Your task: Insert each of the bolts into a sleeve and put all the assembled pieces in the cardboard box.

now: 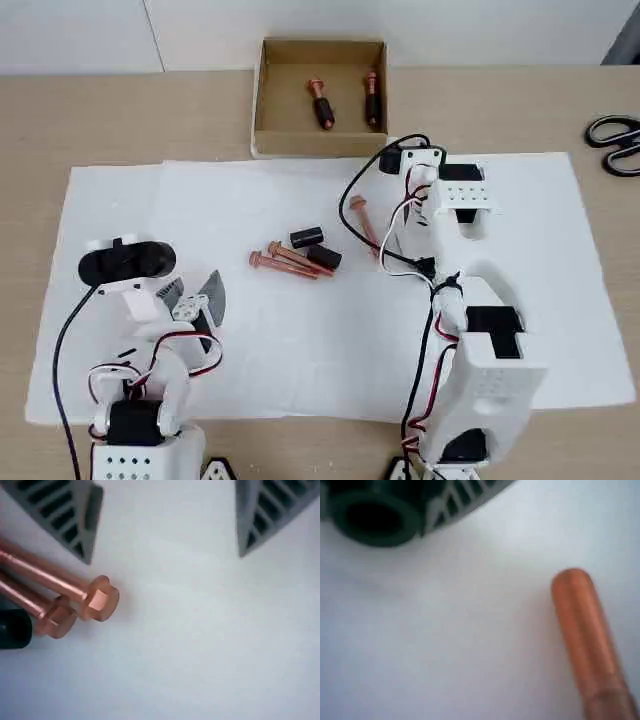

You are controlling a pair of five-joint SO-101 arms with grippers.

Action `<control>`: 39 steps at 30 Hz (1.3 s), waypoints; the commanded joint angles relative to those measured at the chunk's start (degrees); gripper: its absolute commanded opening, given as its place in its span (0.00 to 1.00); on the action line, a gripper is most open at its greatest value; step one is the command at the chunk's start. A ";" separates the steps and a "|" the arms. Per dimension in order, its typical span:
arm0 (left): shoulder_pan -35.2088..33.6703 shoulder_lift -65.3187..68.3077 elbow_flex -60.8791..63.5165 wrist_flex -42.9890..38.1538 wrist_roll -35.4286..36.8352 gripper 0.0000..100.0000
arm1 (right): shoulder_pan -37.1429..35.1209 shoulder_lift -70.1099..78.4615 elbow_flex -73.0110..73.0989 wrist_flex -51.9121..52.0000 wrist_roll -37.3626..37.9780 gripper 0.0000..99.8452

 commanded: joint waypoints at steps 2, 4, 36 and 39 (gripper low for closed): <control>0.35 -0.26 -2.42 0.35 0.26 0.18 | 1.45 -0.48 -6.07 6.29 -0.35 0.00; 0.35 -0.26 -4.09 0.79 0.26 0.18 | 2.42 -0.48 -9.23 8.66 -0.35 0.00; 19.69 68.92 -68.35 6.86 5.80 0.18 | 20.00 -14.11 -29.80 24.84 0.18 0.00; 23.82 78.77 -73.71 4.48 9.67 0.18 | 22.90 -14.11 -29.54 25.36 0.18 0.00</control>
